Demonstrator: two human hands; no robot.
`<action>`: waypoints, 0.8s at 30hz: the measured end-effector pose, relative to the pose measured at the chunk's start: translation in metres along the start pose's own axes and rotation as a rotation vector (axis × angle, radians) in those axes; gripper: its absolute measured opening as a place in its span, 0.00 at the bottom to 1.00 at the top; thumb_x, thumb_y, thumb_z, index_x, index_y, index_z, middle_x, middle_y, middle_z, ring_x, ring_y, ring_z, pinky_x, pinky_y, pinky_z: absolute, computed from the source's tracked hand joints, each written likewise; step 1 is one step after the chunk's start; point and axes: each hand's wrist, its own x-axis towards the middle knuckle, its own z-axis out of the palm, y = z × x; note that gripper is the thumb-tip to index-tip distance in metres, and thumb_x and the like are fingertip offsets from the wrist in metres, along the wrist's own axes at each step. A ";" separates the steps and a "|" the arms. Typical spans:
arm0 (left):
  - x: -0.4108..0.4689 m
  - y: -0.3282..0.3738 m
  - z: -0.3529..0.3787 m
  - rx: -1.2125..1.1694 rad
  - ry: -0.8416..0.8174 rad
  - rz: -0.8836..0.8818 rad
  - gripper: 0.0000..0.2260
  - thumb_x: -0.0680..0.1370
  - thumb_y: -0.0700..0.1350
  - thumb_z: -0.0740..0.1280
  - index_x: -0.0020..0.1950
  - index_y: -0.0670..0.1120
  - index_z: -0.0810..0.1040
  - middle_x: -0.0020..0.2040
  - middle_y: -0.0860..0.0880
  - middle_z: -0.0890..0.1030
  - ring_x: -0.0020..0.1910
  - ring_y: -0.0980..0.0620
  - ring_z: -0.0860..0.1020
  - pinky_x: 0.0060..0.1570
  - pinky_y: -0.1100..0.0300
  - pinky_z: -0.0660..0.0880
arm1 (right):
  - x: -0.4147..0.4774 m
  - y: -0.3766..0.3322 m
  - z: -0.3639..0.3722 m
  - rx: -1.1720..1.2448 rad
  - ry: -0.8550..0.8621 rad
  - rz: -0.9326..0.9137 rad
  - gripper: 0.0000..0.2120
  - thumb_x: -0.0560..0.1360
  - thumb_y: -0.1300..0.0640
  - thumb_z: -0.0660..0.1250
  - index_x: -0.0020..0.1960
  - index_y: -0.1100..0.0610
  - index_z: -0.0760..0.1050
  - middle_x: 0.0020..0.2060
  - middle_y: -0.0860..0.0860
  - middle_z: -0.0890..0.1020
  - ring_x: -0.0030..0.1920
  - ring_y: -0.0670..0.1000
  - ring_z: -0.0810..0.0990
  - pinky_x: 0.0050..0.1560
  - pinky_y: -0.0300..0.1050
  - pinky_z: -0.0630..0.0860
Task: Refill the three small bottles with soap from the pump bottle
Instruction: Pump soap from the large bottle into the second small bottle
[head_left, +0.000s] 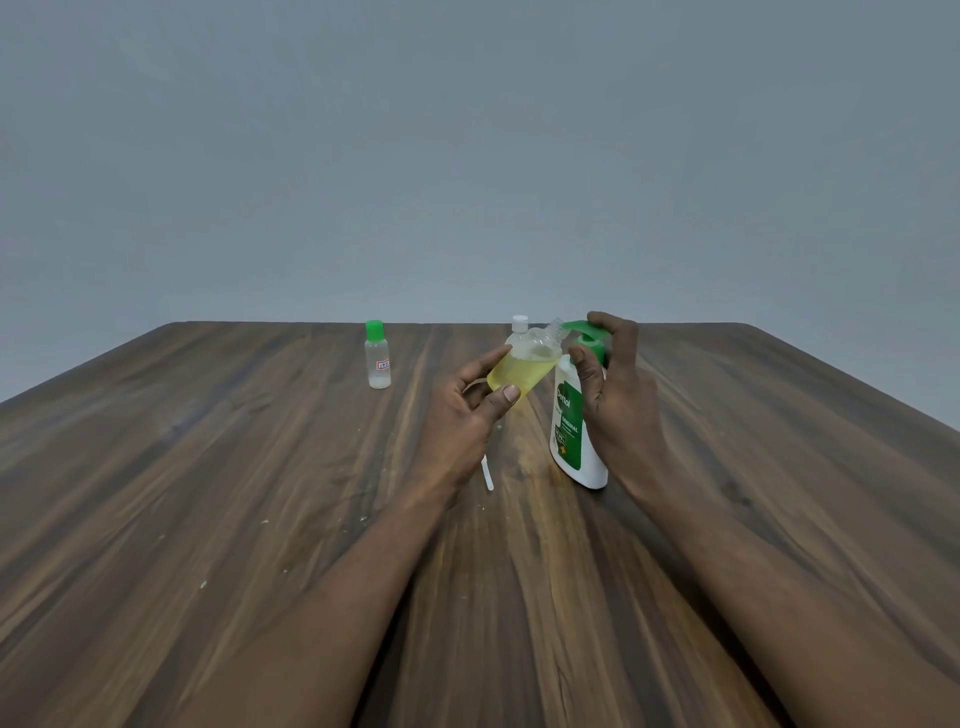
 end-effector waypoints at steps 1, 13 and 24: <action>0.000 0.000 0.000 0.000 0.000 0.001 0.20 0.78 0.31 0.68 0.70 0.42 0.77 0.62 0.42 0.83 0.62 0.47 0.82 0.59 0.63 0.78 | 0.000 0.000 0.000 -0.001 0.001 0.004 0.18 0.82 0.46 0.58 0.68 0.52 0.65 0.46 0.37 0.79 0.43 0.30 0.78 0.39 0.23 0.68; 0.000 0.002 0.001 0.003 0.026 0.025 0.20 0.78 0.33 0.70 0.68 0.45 0.79 0.57 0.50 0.85 0.59 0.53 0.83 0.54 0.67 0.77 | 0.001 0.000 -0.001 -0.031 -0.055 0.001 0.18 0.83 0.49 0.59 0.72 0.45 0.61 0.54 0.43 0.79 0.44 0.29 0.78 0.39 0.23 0.68; 0.001 -0.001 0.001 0.003 0.011 0.006 0.20 0.78 0.33 0.70 0.70 0.43 0.77 0.60 0.45 0.84 0.61 0.49 0.83 0.57 0.63 0.79 | 0.001 0.002 0.000 -0.022 -0.021 0.013 0.18 0.82 0.46 0.59 0.70 0.47 0.62 0.49 0.36 0.78 0.43 0.31 0.79 0.38 0.24 0.68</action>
